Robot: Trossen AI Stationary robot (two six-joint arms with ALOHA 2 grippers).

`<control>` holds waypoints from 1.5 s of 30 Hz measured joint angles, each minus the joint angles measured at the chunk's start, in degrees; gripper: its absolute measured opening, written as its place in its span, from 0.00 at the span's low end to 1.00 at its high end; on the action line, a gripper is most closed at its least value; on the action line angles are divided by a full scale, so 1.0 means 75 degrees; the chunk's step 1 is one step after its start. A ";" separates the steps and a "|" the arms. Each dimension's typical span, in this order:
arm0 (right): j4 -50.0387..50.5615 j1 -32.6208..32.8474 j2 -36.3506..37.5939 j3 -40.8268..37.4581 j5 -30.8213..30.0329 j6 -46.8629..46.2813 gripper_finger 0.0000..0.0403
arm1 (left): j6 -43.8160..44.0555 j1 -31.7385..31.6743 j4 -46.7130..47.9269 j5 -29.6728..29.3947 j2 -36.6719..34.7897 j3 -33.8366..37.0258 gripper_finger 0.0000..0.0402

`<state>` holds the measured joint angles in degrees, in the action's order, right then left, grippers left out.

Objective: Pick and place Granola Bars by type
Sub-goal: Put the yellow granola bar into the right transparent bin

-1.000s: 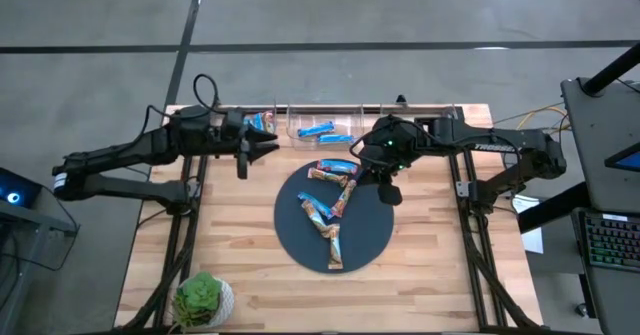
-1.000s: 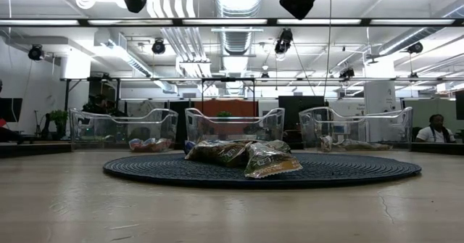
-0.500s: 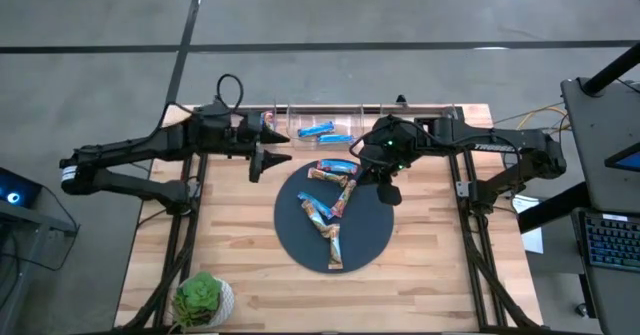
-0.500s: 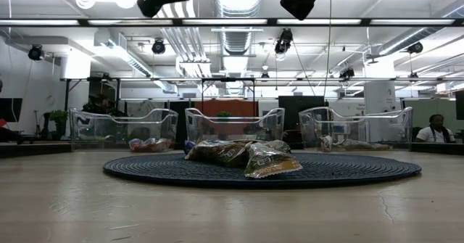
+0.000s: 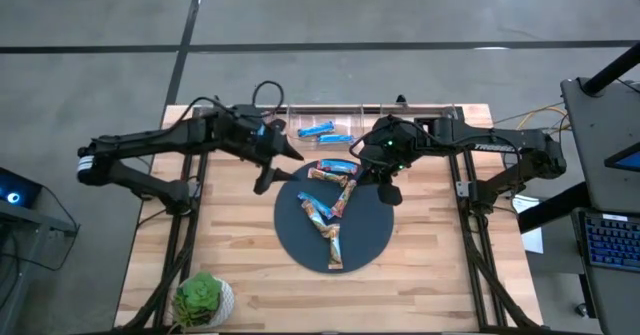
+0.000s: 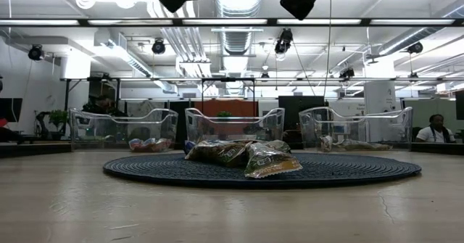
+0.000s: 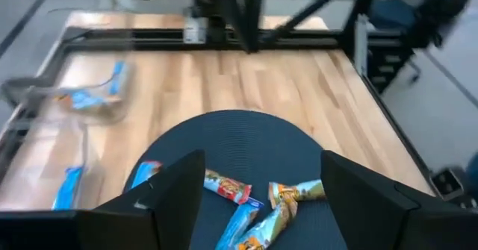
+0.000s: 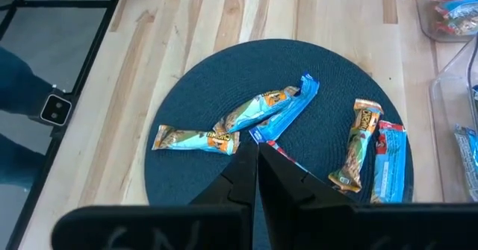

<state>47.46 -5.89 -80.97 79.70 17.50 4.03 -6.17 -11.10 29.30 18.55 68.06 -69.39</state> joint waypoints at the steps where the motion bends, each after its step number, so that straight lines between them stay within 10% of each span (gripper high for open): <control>1: 0.0006 0.0000 0.0000 0.0000 0.0001 0.0001 0.02 | -0.0153 0.0041 0.0013 0.0057 0.0066 -0.0017 0.62; 31: 0.0049 -0.0003 0.0033 0.0046 0.0003 0.0082 0.02 | -0.1783 0.0609 0.0200 0.0525 0.1264 -0.0116 0.62; 45: 0.0493 -0.0003 0.1647 0.0044 -0.0075 -0.0254 0.02 | -0.1906 0.0609 0.0732 0.0092 0.1264 -0.0106 0.62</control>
<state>51.16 -5.91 -68.62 80.03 16.93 2.13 -20.47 -6.52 34.79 19.25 77.54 -70.18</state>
